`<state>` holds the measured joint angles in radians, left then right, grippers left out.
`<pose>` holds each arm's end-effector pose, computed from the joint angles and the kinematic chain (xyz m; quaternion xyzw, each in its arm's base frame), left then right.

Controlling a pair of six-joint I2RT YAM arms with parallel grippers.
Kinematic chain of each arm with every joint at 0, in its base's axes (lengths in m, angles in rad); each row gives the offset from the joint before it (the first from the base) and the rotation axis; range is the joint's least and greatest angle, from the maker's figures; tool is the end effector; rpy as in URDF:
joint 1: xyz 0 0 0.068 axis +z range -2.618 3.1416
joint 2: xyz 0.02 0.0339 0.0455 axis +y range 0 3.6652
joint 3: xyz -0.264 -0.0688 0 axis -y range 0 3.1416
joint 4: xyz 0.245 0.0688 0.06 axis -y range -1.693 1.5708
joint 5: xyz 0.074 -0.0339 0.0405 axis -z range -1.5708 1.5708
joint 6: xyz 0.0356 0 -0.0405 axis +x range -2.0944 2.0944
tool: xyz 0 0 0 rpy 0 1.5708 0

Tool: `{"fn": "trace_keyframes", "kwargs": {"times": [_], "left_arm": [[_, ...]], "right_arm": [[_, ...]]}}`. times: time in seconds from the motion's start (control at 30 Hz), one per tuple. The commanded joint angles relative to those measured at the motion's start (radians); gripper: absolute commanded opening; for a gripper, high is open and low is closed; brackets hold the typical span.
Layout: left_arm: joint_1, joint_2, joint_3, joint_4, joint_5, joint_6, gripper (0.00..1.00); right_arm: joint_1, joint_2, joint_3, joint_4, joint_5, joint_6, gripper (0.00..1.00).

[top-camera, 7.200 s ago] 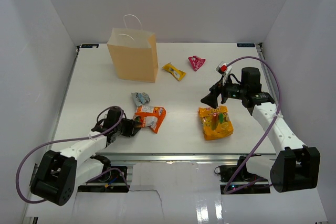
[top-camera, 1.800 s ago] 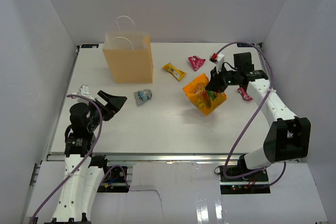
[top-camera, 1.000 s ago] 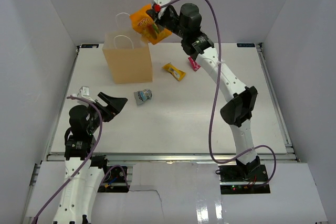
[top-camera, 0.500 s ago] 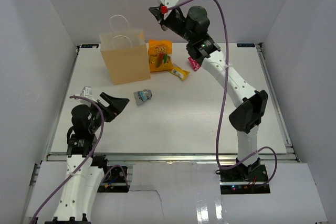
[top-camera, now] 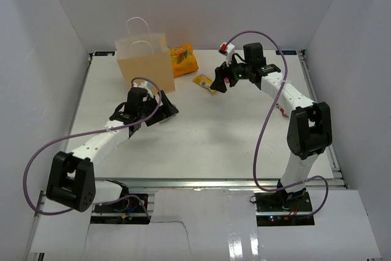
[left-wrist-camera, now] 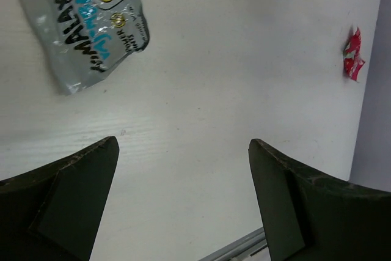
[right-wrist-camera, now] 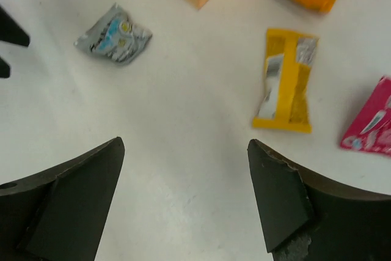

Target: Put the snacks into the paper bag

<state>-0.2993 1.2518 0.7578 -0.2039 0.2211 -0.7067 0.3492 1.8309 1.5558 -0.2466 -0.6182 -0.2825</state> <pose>0.2506 -0.0855 0.2310 -0.1365 0.8915 -0.2901 0.3199 0.3963 0.1663 0.3085 -0.4009 0.7364 0.2791 0.4680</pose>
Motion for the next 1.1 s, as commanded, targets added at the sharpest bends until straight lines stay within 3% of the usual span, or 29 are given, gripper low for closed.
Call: {"fn": "trace_keyframes", "kwargs": {"times": [0.0,0.17,0.23,0.3,0.43,0.57,0.8,1.07], "left_arm": [[-0.079,0.073,0.103,-0.023,-0.161,0.069,0.98],[-0.103,0.094,0.123,-0.012,-0.157,0.056,0.98],[-0.112,0.062,0.114,-0.009,-0.146,0.05,0.98],[-0.118,0.026,0.088,-0.009,-0.132,0.036,0.98],[-0.121,-0.101,0.014,-0.008,-0.118,-0.008,0.98],[-0.124,-0.256,-0.063,-0.029,-0.115,-0.082,0.98],[-0.127,-0.468,-0.143,-0.083,-0.158,-0.186,0.98],[-0.127,-0.46,-0.133,-0.124,-0.163,-0.203,0.98]], "right_arm": [[-0.029,-0.099,-0.051,-0.051,-0.08,0.005,0.88],[-0.05,-0.013,0.016,-0.06,0.118,0.19,0.88],[-0.047,0.058,0.097,-0.025,0.229,0.395,0.91],[-0.039,0.122,0.173,-0.007,0.261,0.527,0.98],[-0.019,0.299,0.363,0.14,0.267,0.658,0.98],[0.023,0.552,0.666,0.225,0.34,0.747,0.98],[0.077,0.797,0.887,0.463,0.521,0.822,0.91],[0.102,0.901,0.85,0.468,0.535,0.864,0.85]]}}
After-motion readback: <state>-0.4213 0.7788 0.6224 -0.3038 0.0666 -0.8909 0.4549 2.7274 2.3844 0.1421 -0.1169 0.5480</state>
